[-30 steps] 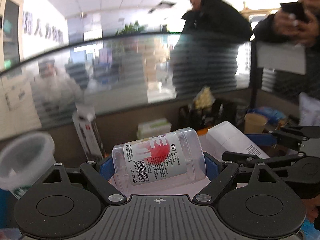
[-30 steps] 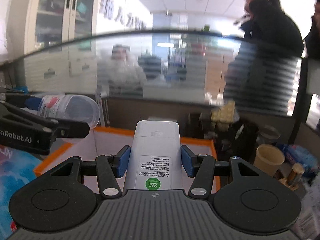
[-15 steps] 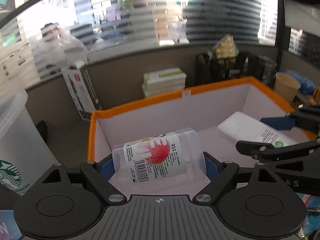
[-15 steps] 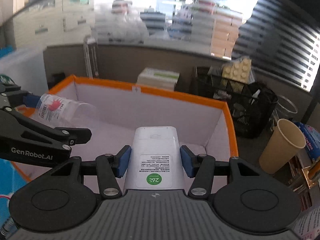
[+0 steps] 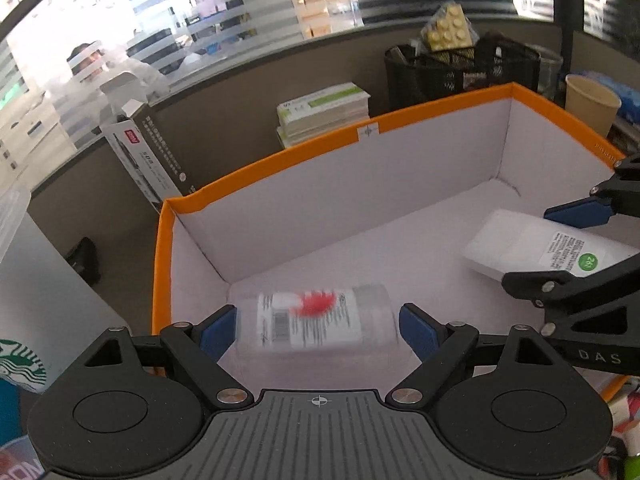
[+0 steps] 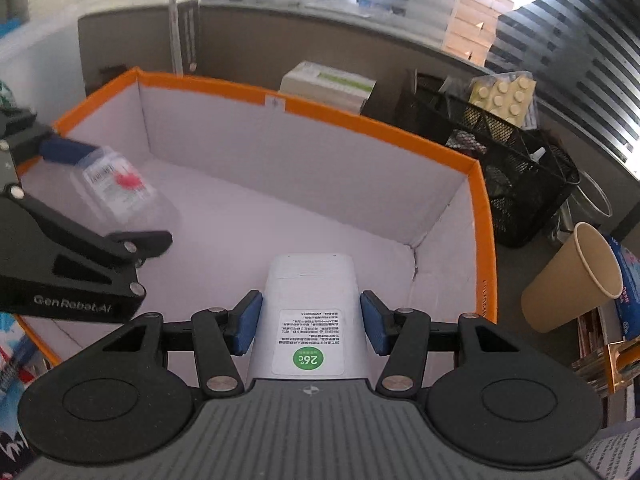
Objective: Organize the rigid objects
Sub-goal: 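Open the left tool dropping the jar into the box while the right lowers and releases the white tube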
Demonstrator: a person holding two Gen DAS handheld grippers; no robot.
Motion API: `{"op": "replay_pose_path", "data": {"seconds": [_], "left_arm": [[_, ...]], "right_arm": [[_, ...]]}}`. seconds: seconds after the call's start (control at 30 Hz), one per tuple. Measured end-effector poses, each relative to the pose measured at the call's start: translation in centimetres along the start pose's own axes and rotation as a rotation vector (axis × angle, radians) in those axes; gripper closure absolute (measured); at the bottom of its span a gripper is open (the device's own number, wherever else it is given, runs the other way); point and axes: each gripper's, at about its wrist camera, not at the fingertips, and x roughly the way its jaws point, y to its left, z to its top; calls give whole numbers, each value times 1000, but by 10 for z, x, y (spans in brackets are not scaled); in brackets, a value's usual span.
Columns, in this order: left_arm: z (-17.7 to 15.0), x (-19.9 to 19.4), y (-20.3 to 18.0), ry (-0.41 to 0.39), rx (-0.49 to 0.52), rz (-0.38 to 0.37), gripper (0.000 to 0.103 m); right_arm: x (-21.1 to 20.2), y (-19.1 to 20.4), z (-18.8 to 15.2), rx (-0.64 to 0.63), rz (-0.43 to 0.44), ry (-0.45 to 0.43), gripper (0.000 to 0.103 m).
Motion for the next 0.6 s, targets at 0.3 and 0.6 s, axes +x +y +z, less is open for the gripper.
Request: {"op": "replay_pose_path", "data": {"seconds": [0.3,0.6], "left_arm": [[2,5,-2,49,37,14,14],[3,3,-1,44,25,30,8]], "right_arm": [[6,-2,1,13,26,65,52],[6,-2,4,19,42,98,46]]}}
